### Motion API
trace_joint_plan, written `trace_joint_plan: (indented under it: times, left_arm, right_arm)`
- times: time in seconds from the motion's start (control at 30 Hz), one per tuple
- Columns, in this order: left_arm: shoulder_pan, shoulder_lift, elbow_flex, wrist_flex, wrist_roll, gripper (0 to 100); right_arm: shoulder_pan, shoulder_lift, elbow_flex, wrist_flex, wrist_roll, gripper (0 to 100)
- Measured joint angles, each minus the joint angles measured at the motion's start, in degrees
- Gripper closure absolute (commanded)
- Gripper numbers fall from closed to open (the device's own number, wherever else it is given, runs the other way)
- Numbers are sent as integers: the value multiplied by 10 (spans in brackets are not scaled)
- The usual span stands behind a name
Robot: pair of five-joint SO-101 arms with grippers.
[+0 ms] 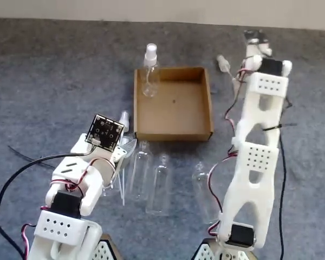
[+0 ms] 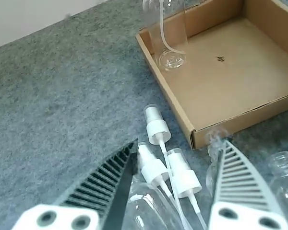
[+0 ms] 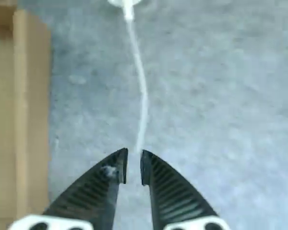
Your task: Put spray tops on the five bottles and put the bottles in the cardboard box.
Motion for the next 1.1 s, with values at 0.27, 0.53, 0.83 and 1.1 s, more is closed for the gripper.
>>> trace_joint_plan:
  times: [0.27,0.53,0.83,1.1]
  left_arm:
    - [1,0,0,0,0,755]
    - [0,0,0,0,0,755]
    - [0,0,0,0,0,755]
    - [0,0,0,0,0,755]
  right_arm:
    - [10,-230,409,0,24,995]
    - [4,-542,814,-83,37,995]
    - [2,-712,1071,-208,37,930]
    - [-51,-700,1003,-366,-21,700]
